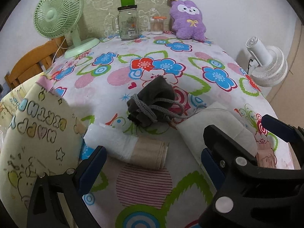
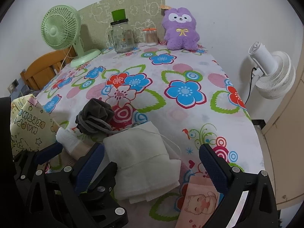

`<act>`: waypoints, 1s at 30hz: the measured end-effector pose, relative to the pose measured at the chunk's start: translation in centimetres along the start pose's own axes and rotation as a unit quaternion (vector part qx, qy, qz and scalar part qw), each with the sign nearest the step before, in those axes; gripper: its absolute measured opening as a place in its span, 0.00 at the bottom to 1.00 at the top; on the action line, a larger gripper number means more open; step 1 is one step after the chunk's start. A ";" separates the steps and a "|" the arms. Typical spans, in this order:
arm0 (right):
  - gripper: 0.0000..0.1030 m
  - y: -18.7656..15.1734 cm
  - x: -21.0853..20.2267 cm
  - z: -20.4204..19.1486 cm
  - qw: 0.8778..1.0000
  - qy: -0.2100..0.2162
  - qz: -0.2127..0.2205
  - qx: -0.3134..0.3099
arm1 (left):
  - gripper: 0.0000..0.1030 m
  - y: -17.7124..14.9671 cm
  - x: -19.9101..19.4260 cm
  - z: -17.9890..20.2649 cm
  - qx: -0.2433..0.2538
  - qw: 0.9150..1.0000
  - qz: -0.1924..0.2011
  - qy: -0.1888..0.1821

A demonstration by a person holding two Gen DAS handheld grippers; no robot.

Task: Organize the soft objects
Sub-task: 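Move the left tool toward the white rolled item while the right tool approaches the white folded cloth, then close the left tool on the white rolled item while the right tool grasps the white folded cloth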

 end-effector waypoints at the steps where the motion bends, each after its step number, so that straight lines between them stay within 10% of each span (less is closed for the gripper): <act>1: 0.99 0.1 0.1 0.0 1.000 -0.001 0.000 0.000 | 0.98 0.1 0.1 0.0 0.002 1.000 0.001 0.000; 30: 0.99 0.7 1.0 -1.3 1.000 0.009 -0.008 -0.007 | 0.37 0.4 0.6 -1.2 0.014 0.999 -0.004 -0.040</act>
Point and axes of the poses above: each gripper's, at about its wrist camera, not at the fingertips, and x roughly the way its jaws point, z to its right, y to its top, the point moved 1 cm from there along x, roughly the way its jaws point, and after that the axes turned 15 degrees about x, right-handed, at the moved point
